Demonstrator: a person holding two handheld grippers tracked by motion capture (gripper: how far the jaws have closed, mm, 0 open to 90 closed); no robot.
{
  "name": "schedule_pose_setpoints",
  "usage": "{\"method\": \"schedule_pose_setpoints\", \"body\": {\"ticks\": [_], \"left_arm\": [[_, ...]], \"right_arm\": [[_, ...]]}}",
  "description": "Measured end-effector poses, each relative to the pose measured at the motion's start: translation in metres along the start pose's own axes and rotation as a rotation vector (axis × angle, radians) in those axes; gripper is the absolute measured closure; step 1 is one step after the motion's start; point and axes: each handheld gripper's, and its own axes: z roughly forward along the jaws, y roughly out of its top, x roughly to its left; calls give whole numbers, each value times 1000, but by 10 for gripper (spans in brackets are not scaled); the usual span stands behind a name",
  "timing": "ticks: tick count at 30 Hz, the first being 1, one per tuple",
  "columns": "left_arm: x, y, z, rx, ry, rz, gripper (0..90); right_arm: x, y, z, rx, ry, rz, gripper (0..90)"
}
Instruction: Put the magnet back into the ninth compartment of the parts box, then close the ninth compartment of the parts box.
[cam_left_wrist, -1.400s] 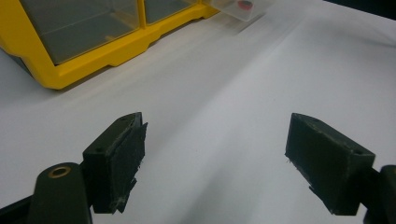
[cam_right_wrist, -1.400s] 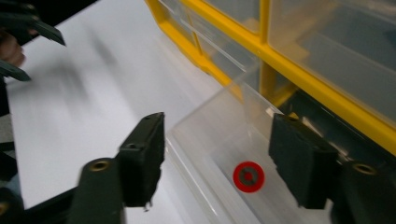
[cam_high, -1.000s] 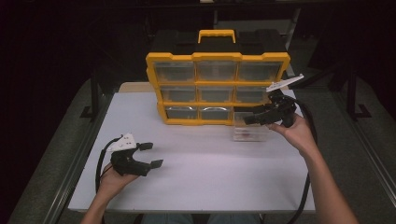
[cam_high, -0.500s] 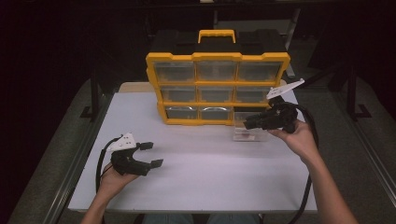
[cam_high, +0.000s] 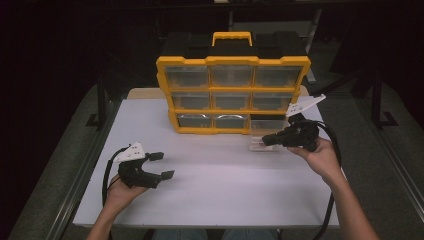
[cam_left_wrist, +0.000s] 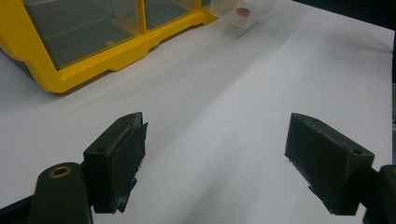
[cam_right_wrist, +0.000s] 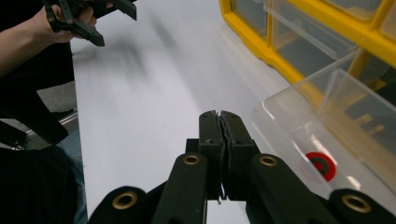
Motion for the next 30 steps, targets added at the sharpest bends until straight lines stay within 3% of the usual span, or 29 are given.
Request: {"method": "schedule_pose_setpoints", "body": {"ticks": [14, 30], "left_arm": [[0, 0, -1, 13, -1, 18, 200], [-3, 1, 3, 21, 4, 3, 199]], "right_arm": [[2, -26, 8, 13, -2, 15, 875], [-7, -50, 17, 46, -31, 41, 878]]}}
